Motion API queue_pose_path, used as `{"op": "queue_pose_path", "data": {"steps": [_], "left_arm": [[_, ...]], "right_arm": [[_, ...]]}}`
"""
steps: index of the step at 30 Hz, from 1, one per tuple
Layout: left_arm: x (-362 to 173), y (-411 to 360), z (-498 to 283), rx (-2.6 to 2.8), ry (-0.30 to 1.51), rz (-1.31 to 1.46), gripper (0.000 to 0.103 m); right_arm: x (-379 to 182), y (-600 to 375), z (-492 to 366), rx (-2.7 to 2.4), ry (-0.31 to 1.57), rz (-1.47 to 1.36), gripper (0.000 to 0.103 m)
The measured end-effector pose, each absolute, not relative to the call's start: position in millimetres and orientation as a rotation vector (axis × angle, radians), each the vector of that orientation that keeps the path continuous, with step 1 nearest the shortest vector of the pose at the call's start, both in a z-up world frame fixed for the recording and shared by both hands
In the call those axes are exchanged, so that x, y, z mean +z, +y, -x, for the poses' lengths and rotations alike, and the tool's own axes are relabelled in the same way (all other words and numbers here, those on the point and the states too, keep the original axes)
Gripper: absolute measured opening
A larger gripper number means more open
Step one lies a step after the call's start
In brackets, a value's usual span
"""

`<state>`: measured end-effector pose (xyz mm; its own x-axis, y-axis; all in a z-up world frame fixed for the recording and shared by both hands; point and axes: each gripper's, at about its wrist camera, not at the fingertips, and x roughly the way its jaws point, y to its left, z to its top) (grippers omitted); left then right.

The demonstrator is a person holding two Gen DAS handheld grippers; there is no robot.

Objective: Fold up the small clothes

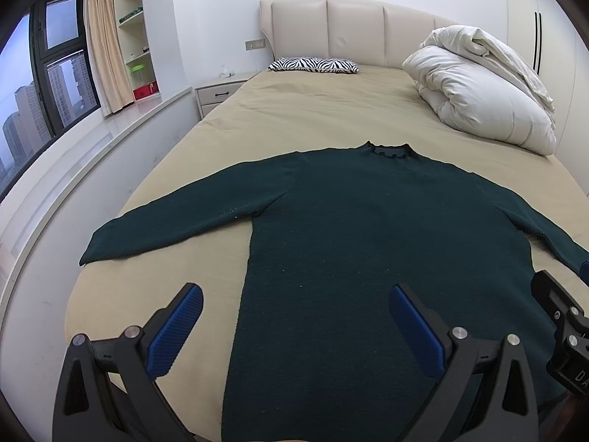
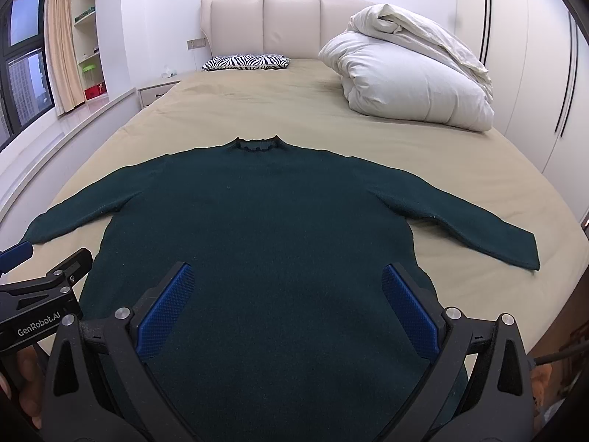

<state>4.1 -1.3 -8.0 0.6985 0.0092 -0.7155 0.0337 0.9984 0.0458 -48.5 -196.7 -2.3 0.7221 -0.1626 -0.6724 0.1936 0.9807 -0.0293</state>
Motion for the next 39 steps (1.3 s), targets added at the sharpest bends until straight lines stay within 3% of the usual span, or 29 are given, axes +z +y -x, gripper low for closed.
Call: {"op": "queue_pose_path", "data": {"steps": [39], "left_arm": [[-7.6,-1.6,-5.5,-0.013,0.802,-0.064,0.103]], "right_arm": [[-12.1,-198.8,42.8,-0.201,0.764,-0.055,0.103]]}}
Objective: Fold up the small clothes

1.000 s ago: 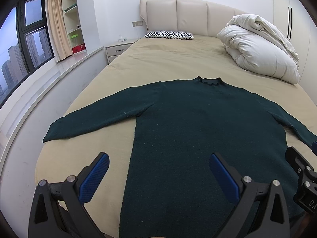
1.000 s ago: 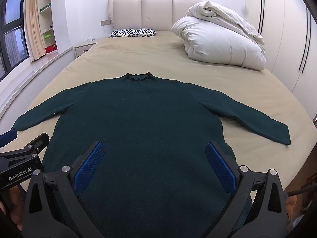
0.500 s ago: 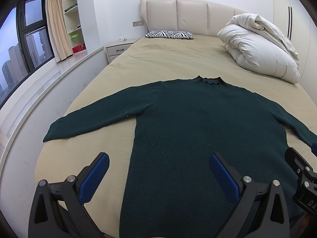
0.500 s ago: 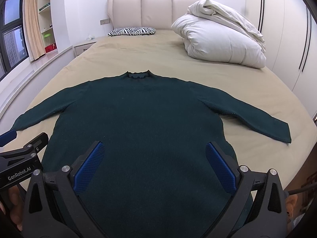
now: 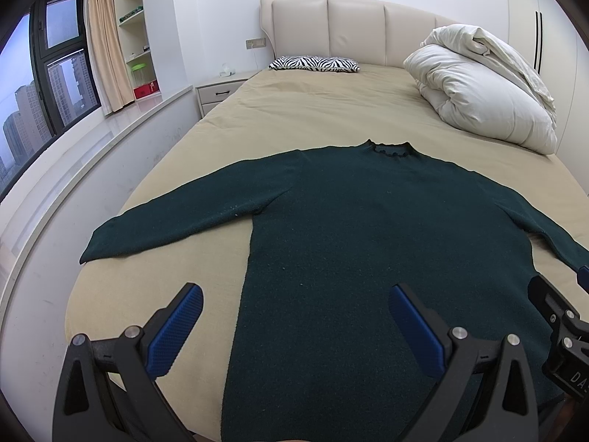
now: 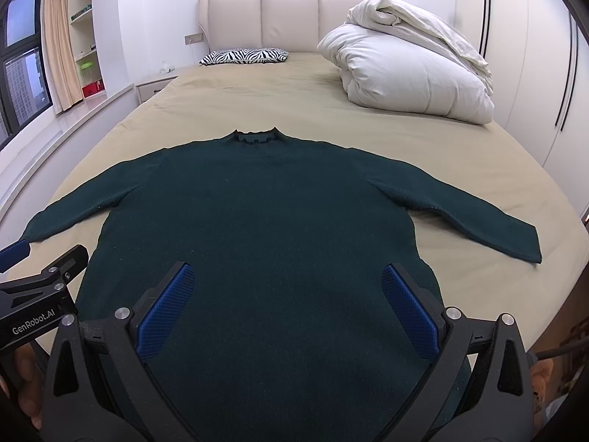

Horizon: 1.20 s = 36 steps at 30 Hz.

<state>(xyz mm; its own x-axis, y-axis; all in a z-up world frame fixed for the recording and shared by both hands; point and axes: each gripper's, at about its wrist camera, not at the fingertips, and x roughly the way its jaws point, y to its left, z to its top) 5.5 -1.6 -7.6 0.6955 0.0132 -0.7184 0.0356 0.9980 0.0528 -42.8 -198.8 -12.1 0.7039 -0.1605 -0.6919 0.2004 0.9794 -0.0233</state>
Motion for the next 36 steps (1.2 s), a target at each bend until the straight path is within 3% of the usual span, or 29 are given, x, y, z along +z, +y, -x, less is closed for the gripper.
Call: {"op": "queue_pose_path", "data": {"steps": [36], "left_arm": [[-22.4,8.0,2.5,-0.018,0.826,-0.041,0.103]], "right_arm": [[-19.8,-196.0,40.5,-0.197,0.785,-0.071,0.103]]}}
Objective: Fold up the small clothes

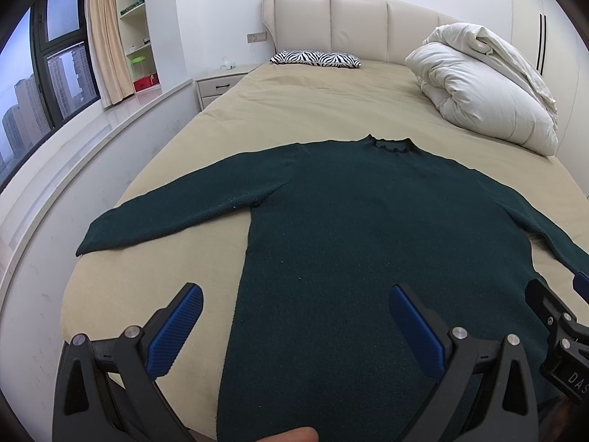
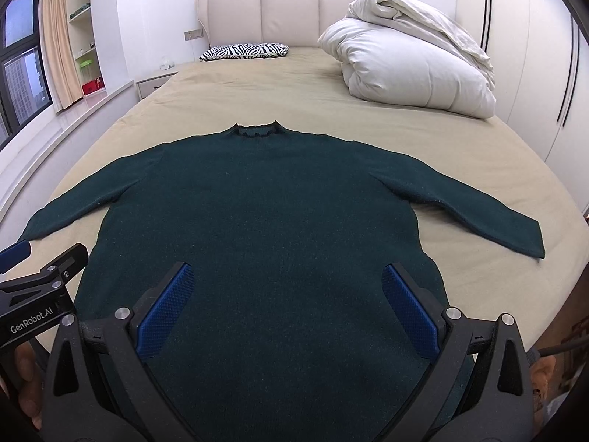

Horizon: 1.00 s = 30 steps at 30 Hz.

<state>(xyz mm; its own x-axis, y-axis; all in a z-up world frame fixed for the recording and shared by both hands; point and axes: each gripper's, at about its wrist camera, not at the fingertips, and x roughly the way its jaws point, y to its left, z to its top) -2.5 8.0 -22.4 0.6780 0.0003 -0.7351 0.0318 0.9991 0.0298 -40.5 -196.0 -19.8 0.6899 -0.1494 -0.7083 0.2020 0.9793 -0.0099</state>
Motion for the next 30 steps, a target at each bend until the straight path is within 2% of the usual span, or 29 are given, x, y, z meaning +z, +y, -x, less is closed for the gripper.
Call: {"op": "queue_pose_path", "data": {"steps": [7,12,15,18,20,23,30], "left_arm": [[-28.9,3.1,-0.5,-0.052,0.877,-0.014,0.103],[-37.9,10.3,-13.8,-0.191,0.963,0.152,0.103],[-37.8,5.4,-17.3,-0.181,0.961,0.136,0.103],[-37.4,-1.0,-20.8,-0.242,0.955,0.157,0.103],[-37.4,-4.9,-24.5,-0.280,0.940,0.174,0.103],[-37.4,-13.1,-32.3,-0.315,0.921,0.174,0.103],[-39.2,-23.4,-52.7,-0.312,0.973,0.152,0.103]], "right_arm": [[-16.1,-245.1,41.8,-0.212,0.751,-0.195,0.103],[-17.1,-362.5,60.6,-0.339,0.680,-0.439,0.103],[-33.5,-456.0,87.0,-0.456,0.617,-0.676,0.102],[-62.7,-540.8,118.5,-0.540,0.530,-0.945,0.095],[-81.9,-582.0,131.5,-0.555,0.493,-1.063,0.082],[-100.8,-624.5,136.2,-0.588,0.493,-1.125,0.070],[-141.6,-694.8,137.1,-0.607,0.442,-1.259,0.065]]}}
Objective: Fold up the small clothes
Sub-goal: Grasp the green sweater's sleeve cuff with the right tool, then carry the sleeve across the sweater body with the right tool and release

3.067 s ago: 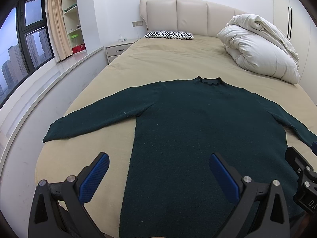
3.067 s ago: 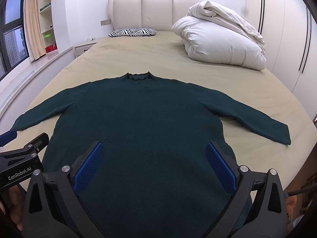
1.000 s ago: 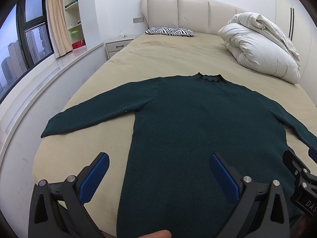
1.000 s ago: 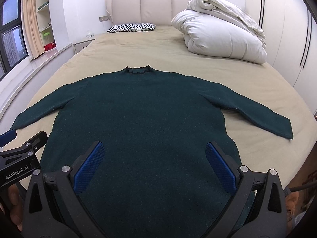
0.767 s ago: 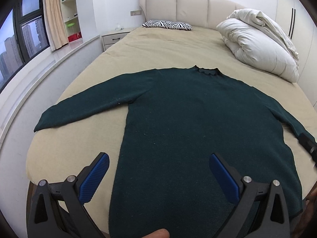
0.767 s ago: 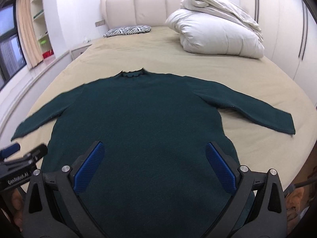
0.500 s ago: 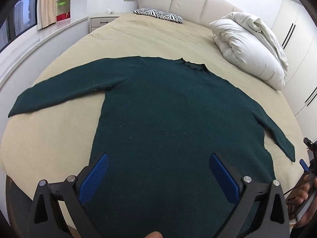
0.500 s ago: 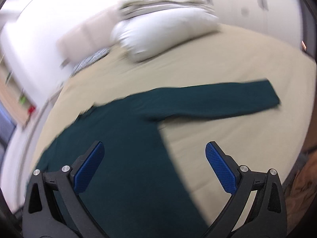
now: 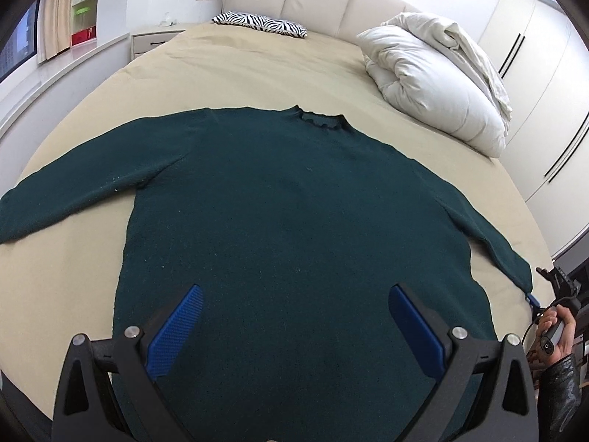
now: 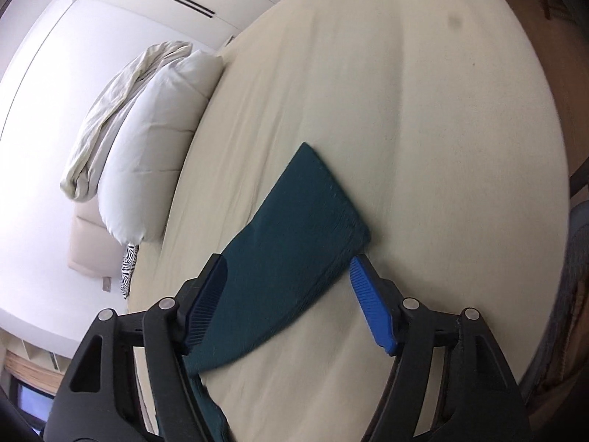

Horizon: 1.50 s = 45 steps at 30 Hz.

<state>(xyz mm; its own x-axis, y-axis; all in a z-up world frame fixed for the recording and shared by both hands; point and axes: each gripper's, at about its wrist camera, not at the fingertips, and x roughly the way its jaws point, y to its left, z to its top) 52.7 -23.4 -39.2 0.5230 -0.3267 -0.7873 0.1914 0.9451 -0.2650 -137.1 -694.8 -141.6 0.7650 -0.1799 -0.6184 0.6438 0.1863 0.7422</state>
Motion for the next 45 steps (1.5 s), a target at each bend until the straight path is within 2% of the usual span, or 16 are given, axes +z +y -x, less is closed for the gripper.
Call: {"op": "queue_pose_path", "data": {"steps": [8,15,23,24,26,29,37,45], "left_arm": [[-52.4,-11.7,-61.7,-0.346,1.011,0.236,0.103],[-56.0,-13.1,-61.1,-0.397,1.028,0.272,0.103],[-53.9,-9.8,-59.0,-0.406,1.006,0.283,0.103],[-54.2,-8.8,-60.3,-0.404,1.005,0.287,0.103],[-54.4,-7.9,-62.1,-0.406,1.004,0.292,0.103],[-54.5,-5.3,-64.1,-0.408,0.997,0.302,0.103],[-58.0,0.9,-67.1,-0.408,1.004,0.327,0.103],[-54.7,-1.4,-71.4,-0.429,0.986,0.338,0.103]], "right_arm": [[-167.0,-729.7,128.4,-0.624,0.395,-1.344,0.055],[-154.8,-696.9,142.9,-0.723,0.459,-1.375,0.056],[-164.1,-716.2,127.7,-0.687,0.385,-1.406,0.058],[-161.8,-718.4,124.1,-0.674,0.381,-1.381,0.056],[-160.5,-722.9,117.0,-0.652,0.396,-1.346,0.039],[-161.2,-726.5,115.1,-0.639,0.392,-1.342,0.023],[-137.0,-706.0,132.7,-0.600,0.308,-1.270,0.016],[-77.4,-653.6,86.5,-0.550,0.402,-1.053,0.015]]}}
